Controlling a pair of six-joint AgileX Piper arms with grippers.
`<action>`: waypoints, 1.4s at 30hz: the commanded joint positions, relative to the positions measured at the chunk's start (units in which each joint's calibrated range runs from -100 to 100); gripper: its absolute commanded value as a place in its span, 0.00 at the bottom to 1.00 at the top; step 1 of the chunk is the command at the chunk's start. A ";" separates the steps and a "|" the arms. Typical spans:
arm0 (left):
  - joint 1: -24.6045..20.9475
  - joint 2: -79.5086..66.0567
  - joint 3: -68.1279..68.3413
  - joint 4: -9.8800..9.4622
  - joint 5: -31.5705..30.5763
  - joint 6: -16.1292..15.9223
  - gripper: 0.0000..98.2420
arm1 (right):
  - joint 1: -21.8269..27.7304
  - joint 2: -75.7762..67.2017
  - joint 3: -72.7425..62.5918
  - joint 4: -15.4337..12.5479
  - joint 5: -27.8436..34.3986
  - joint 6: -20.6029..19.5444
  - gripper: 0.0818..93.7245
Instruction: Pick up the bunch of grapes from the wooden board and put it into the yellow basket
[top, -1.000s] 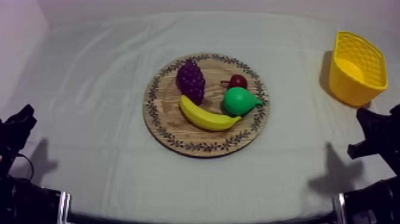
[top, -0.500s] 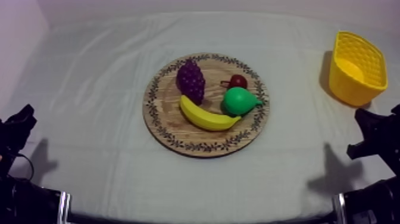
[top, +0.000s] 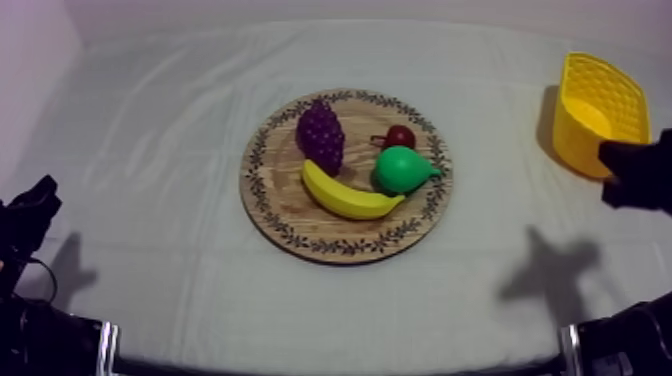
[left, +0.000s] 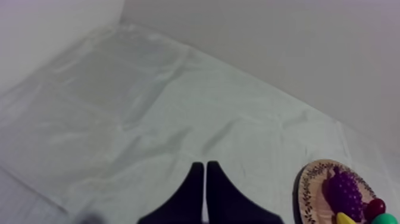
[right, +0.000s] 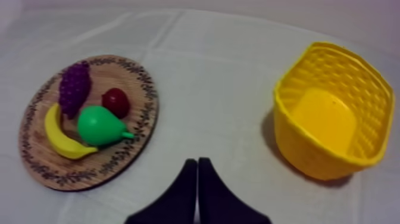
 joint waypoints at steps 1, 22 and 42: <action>-0.03 0.05 0.00 0.01 -0.01 0.01 0.00 | -0.81 13.75 -19.09 -0.73 6.37 -0.08 0.01; -0.03 0.05 0.00 0.01 -0.01 0.01 0.00 | -7.32 60.56 -74.92 -4.38 30.97 -3.77 0.01; -0.03 0.05 0.00 0.01 -0.01 0.01 0.00 | -17.17 87.56 -91.79 0.68 34.07 -17.02 0.01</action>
